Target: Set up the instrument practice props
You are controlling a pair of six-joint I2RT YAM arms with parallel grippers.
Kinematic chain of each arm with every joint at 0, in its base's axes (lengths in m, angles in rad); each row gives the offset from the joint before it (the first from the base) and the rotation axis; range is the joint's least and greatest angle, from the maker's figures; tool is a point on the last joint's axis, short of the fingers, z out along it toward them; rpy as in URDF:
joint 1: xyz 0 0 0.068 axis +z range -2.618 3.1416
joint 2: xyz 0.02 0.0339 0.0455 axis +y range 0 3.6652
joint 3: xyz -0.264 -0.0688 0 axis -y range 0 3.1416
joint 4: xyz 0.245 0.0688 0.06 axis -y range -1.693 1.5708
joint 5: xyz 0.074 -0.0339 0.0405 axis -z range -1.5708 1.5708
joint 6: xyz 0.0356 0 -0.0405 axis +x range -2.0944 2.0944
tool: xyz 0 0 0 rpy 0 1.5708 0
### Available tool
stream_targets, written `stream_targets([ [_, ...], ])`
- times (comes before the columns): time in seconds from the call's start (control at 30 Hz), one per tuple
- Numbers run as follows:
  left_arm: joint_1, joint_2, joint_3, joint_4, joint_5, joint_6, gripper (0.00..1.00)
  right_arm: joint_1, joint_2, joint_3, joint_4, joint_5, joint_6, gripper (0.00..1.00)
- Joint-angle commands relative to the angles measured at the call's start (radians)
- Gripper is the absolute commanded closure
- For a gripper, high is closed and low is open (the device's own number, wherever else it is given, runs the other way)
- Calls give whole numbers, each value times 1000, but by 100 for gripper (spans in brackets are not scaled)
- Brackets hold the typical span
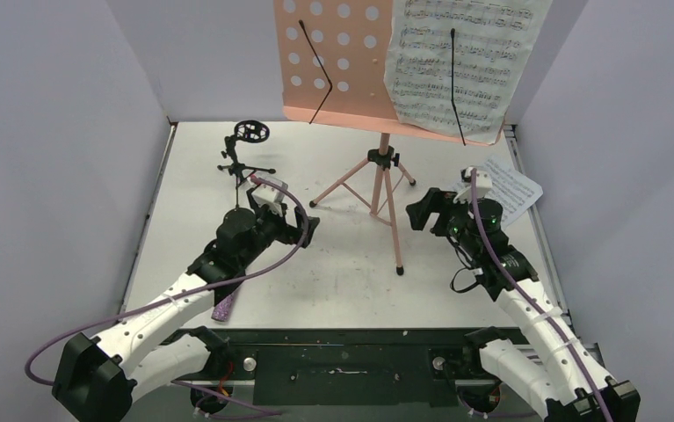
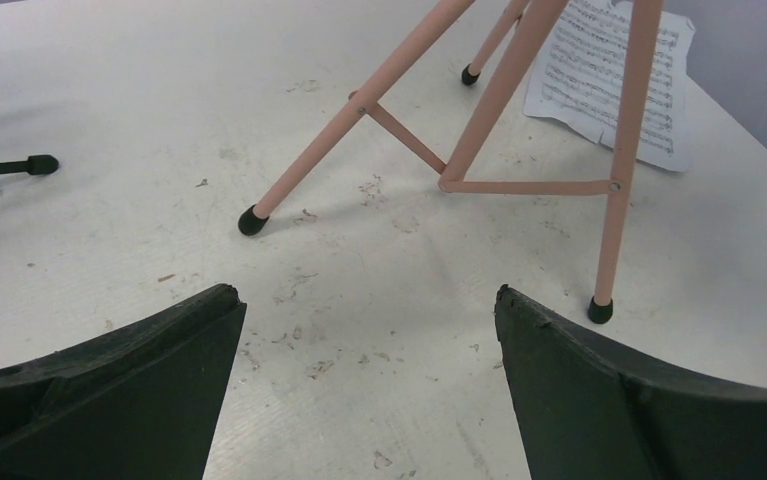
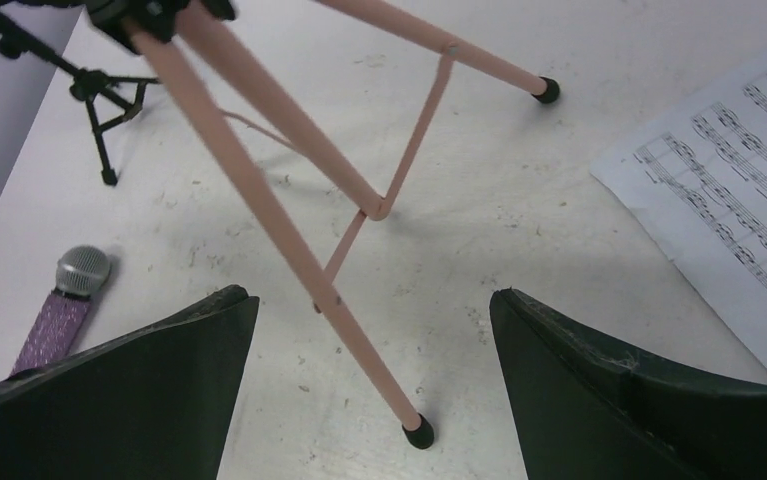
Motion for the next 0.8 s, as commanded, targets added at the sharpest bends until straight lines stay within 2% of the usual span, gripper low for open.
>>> stream_targets([
  [0.0,7,24,81,13,88,5,4,-94,38,17,1,45,152,10],
  [0.23,7,52,106,15,67,-6,4,-295,158,15,27,-54,308,10],
  [0.47,6,86,135,30,84,-37,4,-396,256,13,-30,48,426,10],
  [0.77,5,129,148,76,131,-108,4,-527,297,-40,-120,133,605,10],
])
